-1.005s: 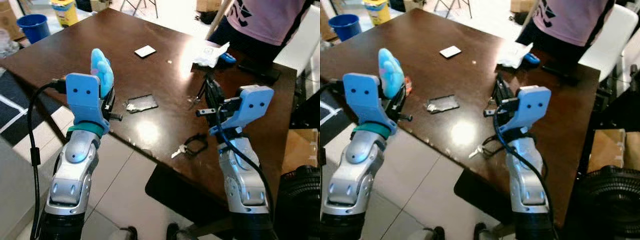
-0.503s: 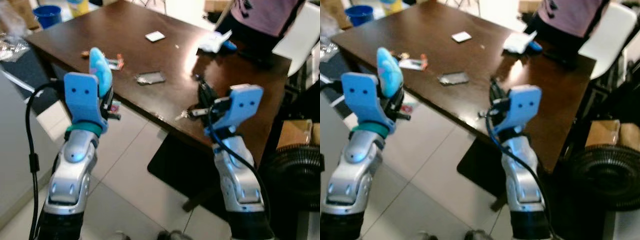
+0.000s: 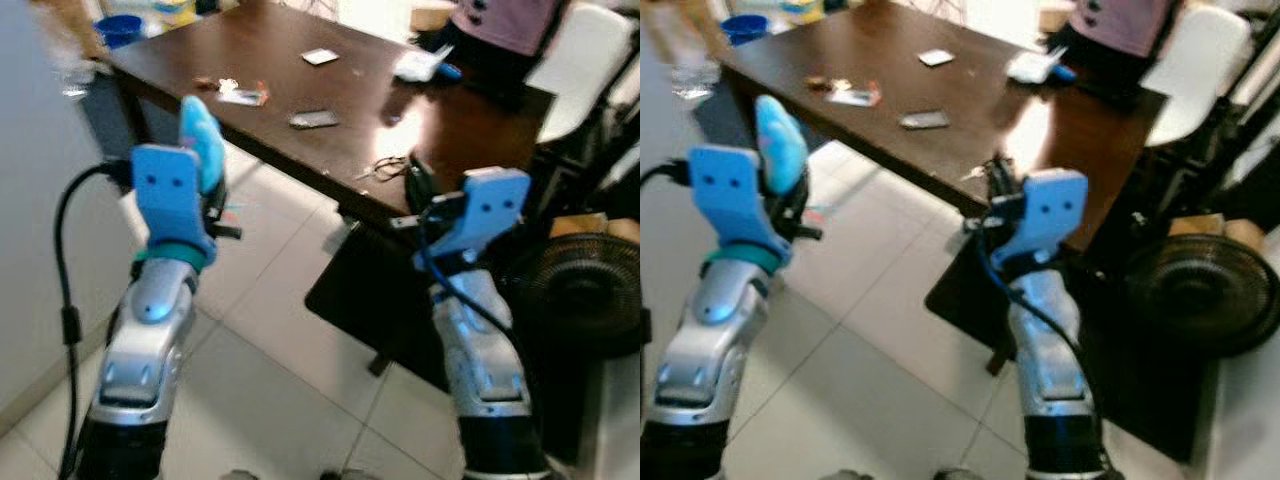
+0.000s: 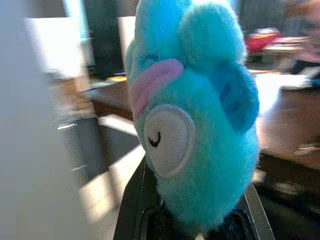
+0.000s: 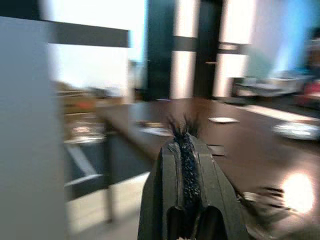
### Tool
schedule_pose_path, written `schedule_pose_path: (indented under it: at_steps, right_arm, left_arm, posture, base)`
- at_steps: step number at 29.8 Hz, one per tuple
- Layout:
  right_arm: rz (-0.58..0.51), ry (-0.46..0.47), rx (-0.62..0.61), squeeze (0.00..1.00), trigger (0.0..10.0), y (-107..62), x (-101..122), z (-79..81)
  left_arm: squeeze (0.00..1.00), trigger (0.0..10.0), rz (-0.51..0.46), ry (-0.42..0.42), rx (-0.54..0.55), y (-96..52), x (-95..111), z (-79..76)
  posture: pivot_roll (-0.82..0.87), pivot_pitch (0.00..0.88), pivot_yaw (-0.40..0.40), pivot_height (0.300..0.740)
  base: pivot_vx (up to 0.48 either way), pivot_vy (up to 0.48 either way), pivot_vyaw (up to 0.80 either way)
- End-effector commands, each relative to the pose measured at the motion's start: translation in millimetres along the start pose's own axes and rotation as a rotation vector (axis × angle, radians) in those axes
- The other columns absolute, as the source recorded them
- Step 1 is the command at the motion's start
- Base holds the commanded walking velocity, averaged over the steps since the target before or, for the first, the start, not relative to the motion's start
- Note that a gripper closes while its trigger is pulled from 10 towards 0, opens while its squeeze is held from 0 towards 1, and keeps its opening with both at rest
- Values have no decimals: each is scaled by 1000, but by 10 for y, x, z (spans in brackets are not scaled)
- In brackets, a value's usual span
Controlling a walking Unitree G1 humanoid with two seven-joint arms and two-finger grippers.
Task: Hang keys on a hook
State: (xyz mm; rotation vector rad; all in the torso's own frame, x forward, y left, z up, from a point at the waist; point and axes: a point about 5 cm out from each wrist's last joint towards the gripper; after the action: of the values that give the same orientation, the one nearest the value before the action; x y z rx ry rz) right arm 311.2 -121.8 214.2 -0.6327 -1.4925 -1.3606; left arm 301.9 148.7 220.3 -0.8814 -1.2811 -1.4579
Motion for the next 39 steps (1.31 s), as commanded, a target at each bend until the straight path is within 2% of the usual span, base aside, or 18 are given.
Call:
schedule_pose_path:
  at_steps: [1, 25, 30, 39]
  right_arm:
    - [13, 4, 0, 0, 10000, 2, -18, -10]
    - [9, 14, 2, 0, 10000, 17, -33, 10]
    - [-1, 28, -9, 0, 10000, 17, -31, 6]
    - [-16, 40, -10, 0, 10000, 19, -19, 13]
  left_arm:
    - [0, 10000, 21, 10, -1, -26, -25, -17]
    - [0, 10000, 27, 34, 3, -31, -11, -18]
    - [0, 10000, 15, 38, -1, -26, 4, -11]
    - [0, 10000, 3, 44, -4, -20, 22, -13]
  posture:
    - [86, 14, 37, 740]
    - [92, 19, 42, 740]
    - [93, 19, 44, 740]
    - [94, 19, 47, 740]
  base:
    - [0, 0, 788]
    - [0, 0, 780]
    - [54, 0, 99]
    - [468, 0, 0]
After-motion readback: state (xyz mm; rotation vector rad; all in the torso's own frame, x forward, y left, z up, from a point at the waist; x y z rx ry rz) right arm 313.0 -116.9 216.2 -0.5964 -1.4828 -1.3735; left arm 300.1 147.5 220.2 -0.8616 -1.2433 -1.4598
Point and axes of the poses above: a point about 5 cm out from each wrist's last joint towards the gripper, its own y axis pointing out of the wrist towards the gripper, its own x axis along the axis of the wrist's last joint, z = x × y, and after that the axes turned 9 degrees about y, right-handed
